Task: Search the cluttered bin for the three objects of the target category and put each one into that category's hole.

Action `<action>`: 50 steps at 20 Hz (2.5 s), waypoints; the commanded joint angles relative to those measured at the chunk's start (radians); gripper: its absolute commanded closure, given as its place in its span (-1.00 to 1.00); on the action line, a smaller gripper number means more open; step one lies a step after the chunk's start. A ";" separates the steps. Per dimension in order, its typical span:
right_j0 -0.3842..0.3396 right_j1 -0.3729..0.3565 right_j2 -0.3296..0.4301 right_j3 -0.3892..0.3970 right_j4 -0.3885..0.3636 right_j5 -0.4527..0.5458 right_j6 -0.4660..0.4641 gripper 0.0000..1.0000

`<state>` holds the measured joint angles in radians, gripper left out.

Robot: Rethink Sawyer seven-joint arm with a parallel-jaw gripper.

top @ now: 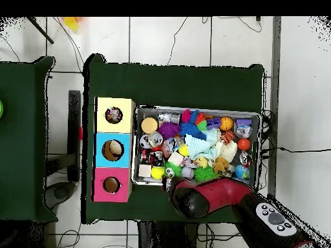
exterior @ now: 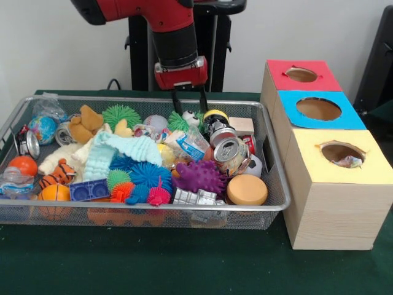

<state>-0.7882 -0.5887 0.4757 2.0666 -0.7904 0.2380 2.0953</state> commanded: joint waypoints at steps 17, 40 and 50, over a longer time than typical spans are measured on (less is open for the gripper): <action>0.010 -0.035 0.058 -0.141 -0.086 0.088 -0.125 -1.00; -0.151 -0.153 0.135 -0.078 -0.042 0.212 -0.242 -1.00; -0.155 -0.119 0.104 -0.127 -0.143 0.189 -0.198 -1.00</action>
<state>-0.9540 -0.7163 0.5410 2.0203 -0.8585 0.3506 2.0953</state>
